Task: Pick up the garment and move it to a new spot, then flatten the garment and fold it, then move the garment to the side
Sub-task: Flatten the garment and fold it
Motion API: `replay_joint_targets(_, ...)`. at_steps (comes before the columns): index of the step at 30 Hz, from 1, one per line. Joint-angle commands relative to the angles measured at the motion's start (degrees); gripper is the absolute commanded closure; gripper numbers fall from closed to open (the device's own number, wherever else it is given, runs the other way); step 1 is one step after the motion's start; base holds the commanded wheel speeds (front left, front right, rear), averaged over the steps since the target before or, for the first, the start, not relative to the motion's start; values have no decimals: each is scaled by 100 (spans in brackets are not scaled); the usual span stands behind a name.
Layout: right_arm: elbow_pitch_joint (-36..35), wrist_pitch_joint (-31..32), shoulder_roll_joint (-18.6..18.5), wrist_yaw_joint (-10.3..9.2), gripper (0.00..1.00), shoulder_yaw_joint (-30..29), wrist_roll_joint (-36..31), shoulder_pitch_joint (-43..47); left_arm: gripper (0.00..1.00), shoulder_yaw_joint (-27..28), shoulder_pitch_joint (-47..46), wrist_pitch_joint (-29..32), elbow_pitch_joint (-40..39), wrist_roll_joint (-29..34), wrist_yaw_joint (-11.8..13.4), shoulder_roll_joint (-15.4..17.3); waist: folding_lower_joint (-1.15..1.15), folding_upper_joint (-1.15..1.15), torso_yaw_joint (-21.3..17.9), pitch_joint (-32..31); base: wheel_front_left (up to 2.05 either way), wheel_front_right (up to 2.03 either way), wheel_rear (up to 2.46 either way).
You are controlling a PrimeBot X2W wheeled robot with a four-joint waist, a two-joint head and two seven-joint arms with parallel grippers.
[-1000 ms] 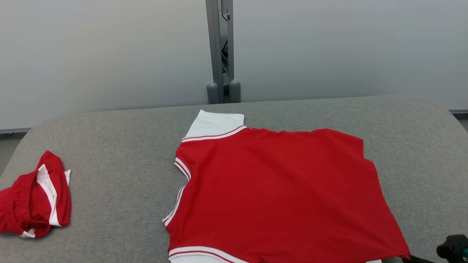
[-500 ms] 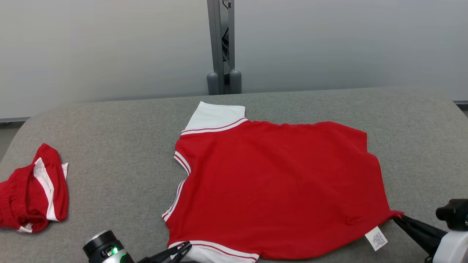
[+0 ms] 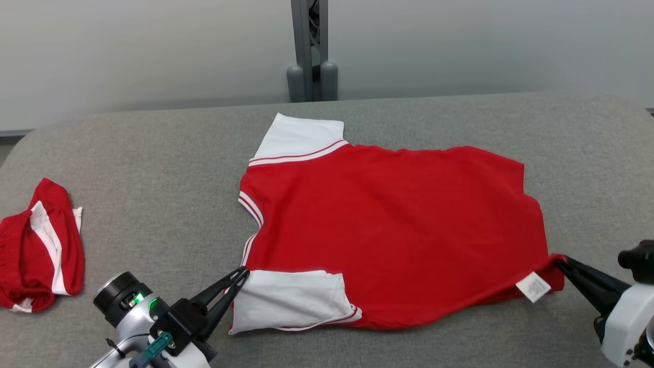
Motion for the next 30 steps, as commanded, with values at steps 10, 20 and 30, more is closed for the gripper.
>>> replay_joint_targets(10,312,-9,199,-4,100,-250,-37,-423,100,603,-356,-2,296,449,59,-365,0,0,-34,528,0,0,0)
replay_joint_targets(20,551,-9,361,-4,100,-355,-179,-798,100,1046,-736,-2,429,719,199,-641,0,0,-57,970,0,0,0)
replay_joint_targets(30,839,-9,490,-4,100,-84,-189,-1110,100,1257,-965,-2,601,895,399,-793,0,0,-95,1244,0,0,0)
